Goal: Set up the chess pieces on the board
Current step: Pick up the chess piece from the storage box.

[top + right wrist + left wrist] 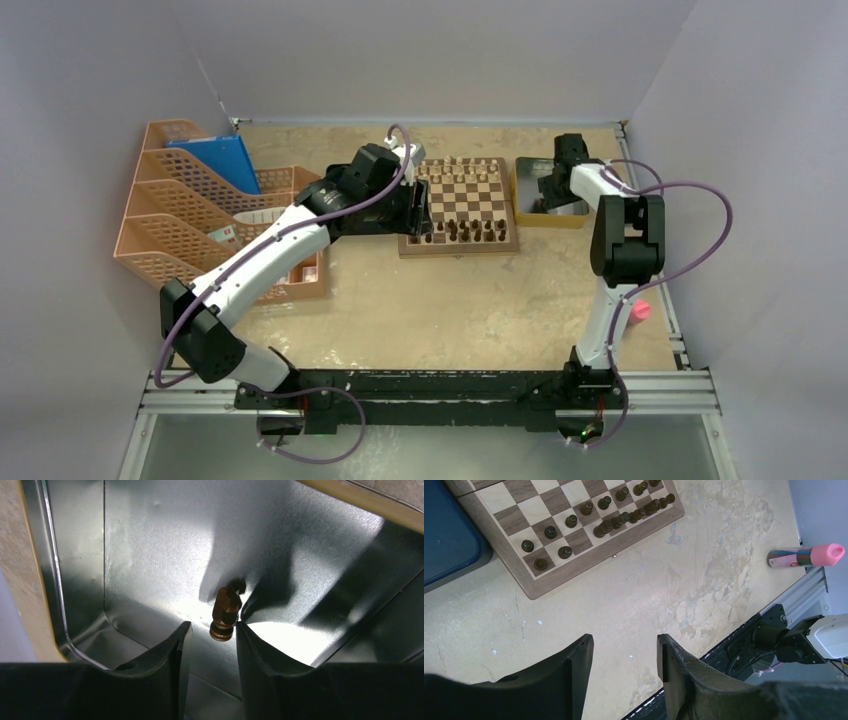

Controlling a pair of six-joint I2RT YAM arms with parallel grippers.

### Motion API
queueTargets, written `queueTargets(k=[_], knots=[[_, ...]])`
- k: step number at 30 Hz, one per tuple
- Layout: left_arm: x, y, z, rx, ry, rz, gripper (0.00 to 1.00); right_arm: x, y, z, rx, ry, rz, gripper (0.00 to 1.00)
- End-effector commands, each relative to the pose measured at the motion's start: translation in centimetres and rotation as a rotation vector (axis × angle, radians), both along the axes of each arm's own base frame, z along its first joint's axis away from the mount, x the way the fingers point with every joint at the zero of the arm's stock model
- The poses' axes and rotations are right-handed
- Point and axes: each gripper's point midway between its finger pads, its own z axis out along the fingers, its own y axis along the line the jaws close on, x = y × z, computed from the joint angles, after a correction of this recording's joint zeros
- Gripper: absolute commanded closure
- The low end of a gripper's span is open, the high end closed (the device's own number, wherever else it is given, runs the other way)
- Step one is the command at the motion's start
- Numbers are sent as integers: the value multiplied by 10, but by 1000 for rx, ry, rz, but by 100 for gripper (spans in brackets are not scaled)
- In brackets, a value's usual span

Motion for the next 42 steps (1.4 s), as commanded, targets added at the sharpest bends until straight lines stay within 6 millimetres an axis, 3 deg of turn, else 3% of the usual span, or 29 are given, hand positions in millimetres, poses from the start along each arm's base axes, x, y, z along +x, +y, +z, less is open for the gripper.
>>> queueTargets(k=[1,7,13,17,25,33,38,42], knots=[[2,6,11,-7,-36,20,51,11,-2,4,4,-25,-27,61],[5,5,6,8,-28,20,51,14,-2,-1,-15,-28,10,71],[19,12,-21,75,13,65,53,23,-3,4,-59,-63,86,84],[34,13,-33,90,41,95,56,36,-6,26,-130,-129,179,90],[51,13,-28,8,89,96,60,39,1,81,-271,-276,429,92],[74,13,-37,63,97,100,63,13,46,125,-411,-383,789,94],[86,2,-53,85,137,66,67,-21,67,175,-482,-505,867,93],[99,-5,-72,113,146,61,72,-52,71,204,-490,-586,881,92]])
